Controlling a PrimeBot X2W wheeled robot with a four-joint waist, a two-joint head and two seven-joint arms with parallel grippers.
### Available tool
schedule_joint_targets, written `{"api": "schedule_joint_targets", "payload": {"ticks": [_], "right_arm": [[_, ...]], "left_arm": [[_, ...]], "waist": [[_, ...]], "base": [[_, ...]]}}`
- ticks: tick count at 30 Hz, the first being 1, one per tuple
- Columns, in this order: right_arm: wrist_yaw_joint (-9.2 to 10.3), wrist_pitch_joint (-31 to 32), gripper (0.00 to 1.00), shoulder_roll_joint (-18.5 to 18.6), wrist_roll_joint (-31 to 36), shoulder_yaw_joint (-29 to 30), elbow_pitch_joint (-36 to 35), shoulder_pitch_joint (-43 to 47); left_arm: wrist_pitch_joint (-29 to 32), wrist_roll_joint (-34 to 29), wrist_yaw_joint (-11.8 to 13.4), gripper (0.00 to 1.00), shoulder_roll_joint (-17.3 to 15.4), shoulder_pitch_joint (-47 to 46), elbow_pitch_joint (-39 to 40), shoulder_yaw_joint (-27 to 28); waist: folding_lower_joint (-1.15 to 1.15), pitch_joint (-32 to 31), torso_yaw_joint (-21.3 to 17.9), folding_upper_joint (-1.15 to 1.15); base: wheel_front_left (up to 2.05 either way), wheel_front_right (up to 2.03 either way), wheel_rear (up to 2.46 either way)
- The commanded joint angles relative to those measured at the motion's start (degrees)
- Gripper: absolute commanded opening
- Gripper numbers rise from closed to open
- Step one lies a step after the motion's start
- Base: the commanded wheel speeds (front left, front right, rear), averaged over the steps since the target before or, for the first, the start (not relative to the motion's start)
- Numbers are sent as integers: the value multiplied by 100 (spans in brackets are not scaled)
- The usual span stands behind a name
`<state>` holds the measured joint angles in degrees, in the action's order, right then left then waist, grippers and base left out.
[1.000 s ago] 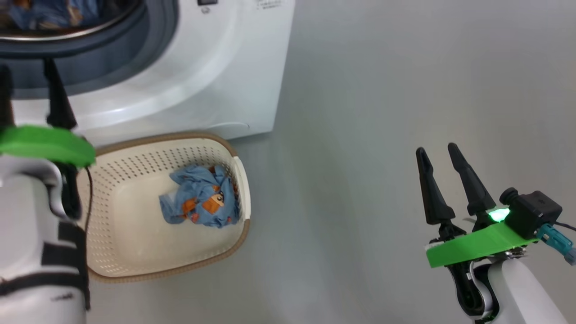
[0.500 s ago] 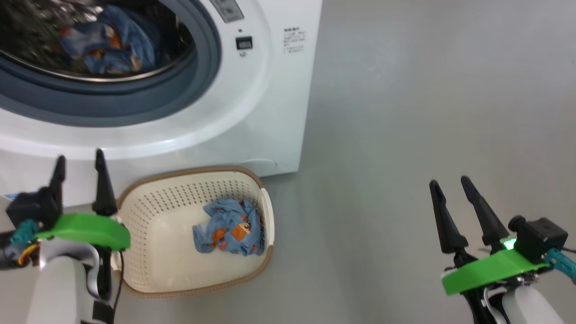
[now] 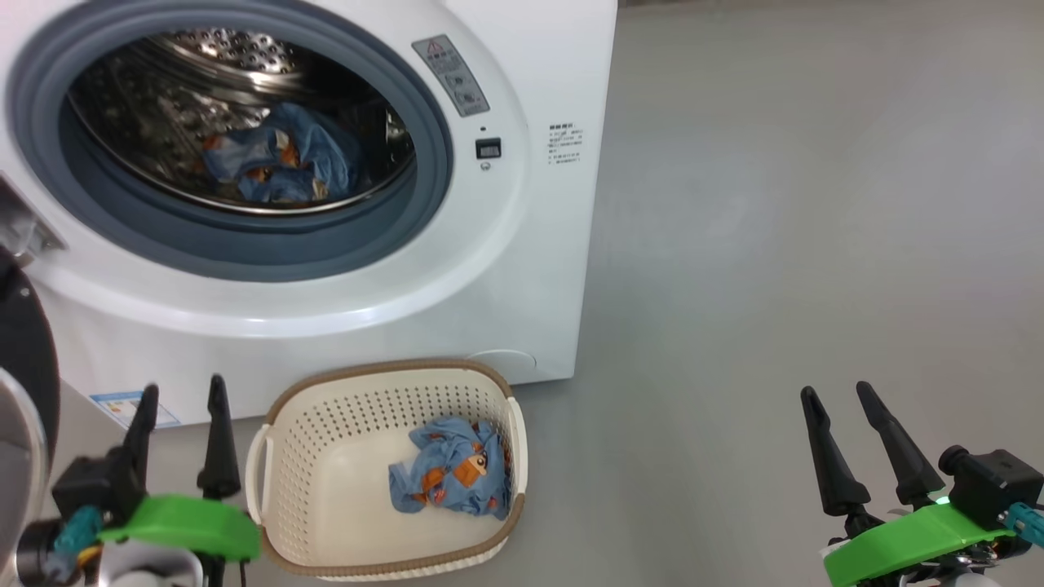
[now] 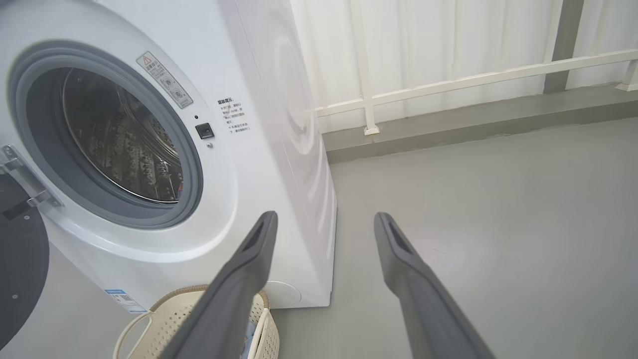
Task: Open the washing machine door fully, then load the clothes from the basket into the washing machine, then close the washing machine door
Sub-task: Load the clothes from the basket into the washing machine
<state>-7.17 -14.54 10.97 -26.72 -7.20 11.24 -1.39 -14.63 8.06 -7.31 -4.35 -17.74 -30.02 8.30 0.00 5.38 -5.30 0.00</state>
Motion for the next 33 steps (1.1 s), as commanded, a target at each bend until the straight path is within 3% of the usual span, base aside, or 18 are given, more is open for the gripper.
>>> {"api": "schedule_joint_targets", "payload": {"ticks": [1,17,33], "right_arm": [[-32,-46,100,125,-38,-66,-160,43],[-32,-46,100,107,1,196,-241,370],[-32,-46,100,98,19,237,-291,340]], "left_arm": [[-37,30,-17,100,-132,133,258,171],[-37,6,-17,100,6,1253,1233,318],[-37,6,-17,100,79,1279,1319,300]], "waist": [[0,-134,31,0],[0,-278,102,0],[0,-159,117,0]], "base": [[0,0,0],[0,0,0],[0,0,0]]}}
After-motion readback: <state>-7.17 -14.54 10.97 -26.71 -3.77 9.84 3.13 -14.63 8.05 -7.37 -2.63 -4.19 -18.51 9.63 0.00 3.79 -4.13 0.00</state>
